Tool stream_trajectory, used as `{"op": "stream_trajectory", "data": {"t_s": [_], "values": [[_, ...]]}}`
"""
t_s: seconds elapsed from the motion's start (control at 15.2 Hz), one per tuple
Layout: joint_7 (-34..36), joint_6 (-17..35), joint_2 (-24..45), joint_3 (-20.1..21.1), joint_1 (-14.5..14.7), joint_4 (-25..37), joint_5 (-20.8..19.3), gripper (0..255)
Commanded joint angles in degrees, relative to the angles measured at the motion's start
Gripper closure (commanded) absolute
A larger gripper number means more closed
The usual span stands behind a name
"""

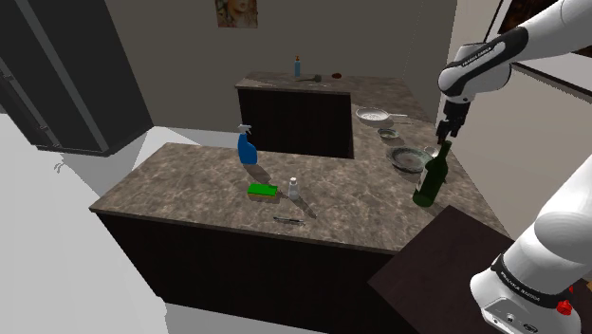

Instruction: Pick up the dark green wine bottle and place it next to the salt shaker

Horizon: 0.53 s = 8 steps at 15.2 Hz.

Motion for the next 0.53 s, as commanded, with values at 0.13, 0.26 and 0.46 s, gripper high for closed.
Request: {"op": "stream_trajectory", "data": {"t_s": [0.13, 0.26, 0.46], "values": [[-1.54, 3.42, 3.24, -0.17, -0.42, -0.52, 1.94, 0], [-2.05, 4.98, 4.36, -0.15, -0.60, -1.09, 2.62, 0], [-2.48, 6.20, 5.28, -0.10, -0.76, -1.51, 3.20, 0]]}}
